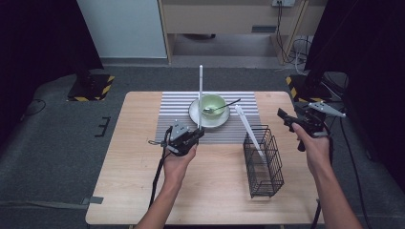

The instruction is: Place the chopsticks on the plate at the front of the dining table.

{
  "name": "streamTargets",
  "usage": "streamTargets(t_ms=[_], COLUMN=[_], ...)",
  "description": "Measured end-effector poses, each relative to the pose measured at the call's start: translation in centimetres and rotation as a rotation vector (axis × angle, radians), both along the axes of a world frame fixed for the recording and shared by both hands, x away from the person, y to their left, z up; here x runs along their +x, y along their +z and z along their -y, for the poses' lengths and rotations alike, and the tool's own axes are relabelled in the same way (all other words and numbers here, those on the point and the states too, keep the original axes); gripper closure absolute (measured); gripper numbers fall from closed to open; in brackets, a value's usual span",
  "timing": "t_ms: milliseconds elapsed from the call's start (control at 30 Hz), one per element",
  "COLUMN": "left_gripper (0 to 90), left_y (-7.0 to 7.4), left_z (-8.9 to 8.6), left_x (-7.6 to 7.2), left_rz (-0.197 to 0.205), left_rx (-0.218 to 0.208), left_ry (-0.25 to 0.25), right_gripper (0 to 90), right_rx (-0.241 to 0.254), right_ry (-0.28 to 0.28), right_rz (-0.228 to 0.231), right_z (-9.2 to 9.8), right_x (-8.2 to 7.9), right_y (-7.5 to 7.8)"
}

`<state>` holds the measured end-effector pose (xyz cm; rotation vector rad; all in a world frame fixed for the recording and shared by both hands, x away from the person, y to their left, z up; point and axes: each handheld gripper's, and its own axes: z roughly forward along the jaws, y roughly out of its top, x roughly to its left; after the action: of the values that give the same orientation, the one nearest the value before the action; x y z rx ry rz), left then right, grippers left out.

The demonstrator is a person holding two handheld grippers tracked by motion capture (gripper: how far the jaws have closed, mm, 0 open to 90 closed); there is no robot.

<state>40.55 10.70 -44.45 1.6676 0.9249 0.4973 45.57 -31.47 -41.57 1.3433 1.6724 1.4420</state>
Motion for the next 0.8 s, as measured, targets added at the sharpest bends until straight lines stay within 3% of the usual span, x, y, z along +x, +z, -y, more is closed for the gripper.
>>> streamTargets(t_ms=[333,567,800], left_gripper=[86.5,86.5,86.5], left_y=[0.1,0.4,0.5], left_z=[0.0,-0.1,-0.4], left_x=[0.3,0.8,1.1], left_rz=[-0.016,-0.021,-0.015], left_rx=[-0.002,0.002,0.01], left_ry=[0.029,0.064,0.122], right_gripper=[16.9,15.4,15.4], right_rx=[-0.041,-0.088,-0.125], right_ry=[-0.046,-0.046,-0.064], right_rz=[-0.07,-0.124,-0.161], right_z=[1.3,1.2,1.1], right_x=[0.1,-0.1,-0.3], right_y=[-3.1,-5.4,-7.4])
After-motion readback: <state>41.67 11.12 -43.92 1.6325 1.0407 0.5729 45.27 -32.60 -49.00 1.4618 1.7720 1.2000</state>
